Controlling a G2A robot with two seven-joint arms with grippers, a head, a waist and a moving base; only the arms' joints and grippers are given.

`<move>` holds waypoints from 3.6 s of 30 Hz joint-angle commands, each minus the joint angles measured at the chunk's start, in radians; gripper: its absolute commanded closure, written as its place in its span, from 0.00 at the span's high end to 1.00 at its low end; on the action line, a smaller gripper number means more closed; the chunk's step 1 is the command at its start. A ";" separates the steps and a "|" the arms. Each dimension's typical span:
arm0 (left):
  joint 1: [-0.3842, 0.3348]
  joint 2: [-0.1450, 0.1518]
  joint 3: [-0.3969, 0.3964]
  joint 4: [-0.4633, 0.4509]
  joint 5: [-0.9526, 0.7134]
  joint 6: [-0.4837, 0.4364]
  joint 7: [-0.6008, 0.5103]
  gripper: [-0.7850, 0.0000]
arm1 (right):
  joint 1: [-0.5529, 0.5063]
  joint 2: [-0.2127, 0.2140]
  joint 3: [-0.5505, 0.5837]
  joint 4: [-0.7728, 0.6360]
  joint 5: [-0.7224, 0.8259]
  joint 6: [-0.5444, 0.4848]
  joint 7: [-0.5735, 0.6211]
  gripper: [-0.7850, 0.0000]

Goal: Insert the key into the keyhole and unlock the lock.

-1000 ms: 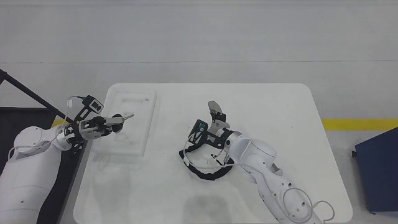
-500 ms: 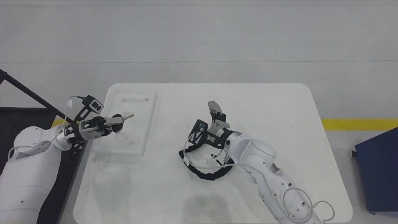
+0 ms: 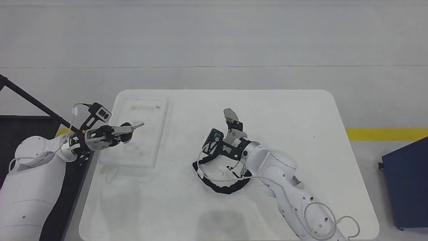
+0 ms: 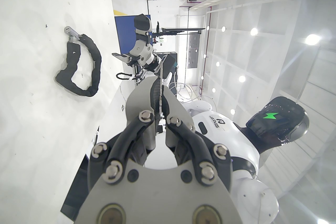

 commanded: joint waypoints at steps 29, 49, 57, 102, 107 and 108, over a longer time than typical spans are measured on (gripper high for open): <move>0.000 0.000 0.000 0.000 0.000 0.000 0.000 0.00 | 0.000 0.000 0.000 0.000 0.000 0.000 0.000 1.00; 0.000 0.000 0.000 0.000 0.000 0.000 0.000 0.00 | 0.000 0.000 0.000 0.000 0.000 0.000 0.000 1.00; 0.028 -0.001 -0.009 -0.037 -0.010 0.032 0.076 0.00 | -0.010 0.002 0.002 -0.003 -0.008 0.003 -0.008 0.00; 0.057 0.009 -0.021 -0.090 0.097 -0.014 0.111 0.00 | 0.585 0.048 -0.273 0.416 1.166 -0.214 0.880 1.00; 0.057 0.009 -0.021 -0.090 0.097 -0.014 0.111 0.00 | 0.616 0.056 -0.318 0.495 1.100 -0.240 0.838 0.85; 0.057 0.009 -0.021 -0.090 0.097 -0.014 0.111 0.00 | 0.613 0.056 -0.322 0.507 1.078 -0.245 0.815 0.76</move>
